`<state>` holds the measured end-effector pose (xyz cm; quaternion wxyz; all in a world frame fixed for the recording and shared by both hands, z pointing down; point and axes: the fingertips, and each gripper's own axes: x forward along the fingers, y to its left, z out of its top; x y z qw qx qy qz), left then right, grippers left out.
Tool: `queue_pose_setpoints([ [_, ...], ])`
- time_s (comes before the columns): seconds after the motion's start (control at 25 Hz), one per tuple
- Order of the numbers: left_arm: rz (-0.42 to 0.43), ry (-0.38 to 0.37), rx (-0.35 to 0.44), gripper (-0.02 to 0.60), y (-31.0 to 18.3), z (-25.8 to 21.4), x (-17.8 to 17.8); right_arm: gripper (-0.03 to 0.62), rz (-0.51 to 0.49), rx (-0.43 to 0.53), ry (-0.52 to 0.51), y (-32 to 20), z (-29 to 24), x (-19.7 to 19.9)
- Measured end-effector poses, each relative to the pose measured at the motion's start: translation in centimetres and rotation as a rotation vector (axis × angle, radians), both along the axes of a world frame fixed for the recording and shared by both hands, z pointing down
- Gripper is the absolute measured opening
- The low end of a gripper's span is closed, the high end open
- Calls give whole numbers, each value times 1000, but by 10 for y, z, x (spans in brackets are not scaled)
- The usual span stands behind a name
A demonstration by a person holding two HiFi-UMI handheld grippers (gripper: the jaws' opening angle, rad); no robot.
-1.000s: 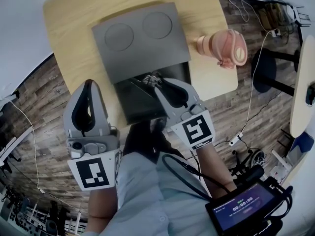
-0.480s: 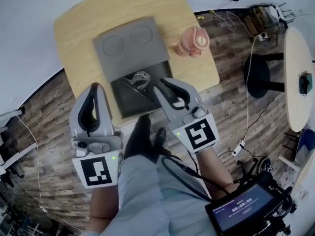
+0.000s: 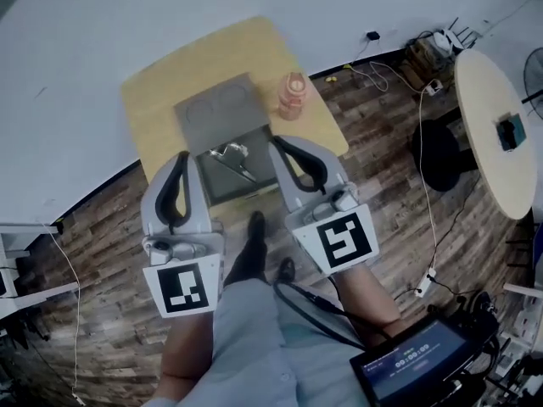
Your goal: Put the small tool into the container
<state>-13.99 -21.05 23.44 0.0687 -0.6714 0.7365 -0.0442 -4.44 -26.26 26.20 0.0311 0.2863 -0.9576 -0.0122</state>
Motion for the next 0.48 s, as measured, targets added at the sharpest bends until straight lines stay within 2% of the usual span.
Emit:
queue_pose_setpoints([
  [0.2, 3, -28, 40, 9, 17, -24, 22, 2, 40, 69, -18, 16, -30, 26],
  [0.48, 8, -34, 65, 9, 22, -37, 35, 2, 66, 118, -51, 24, -51, 40],
])
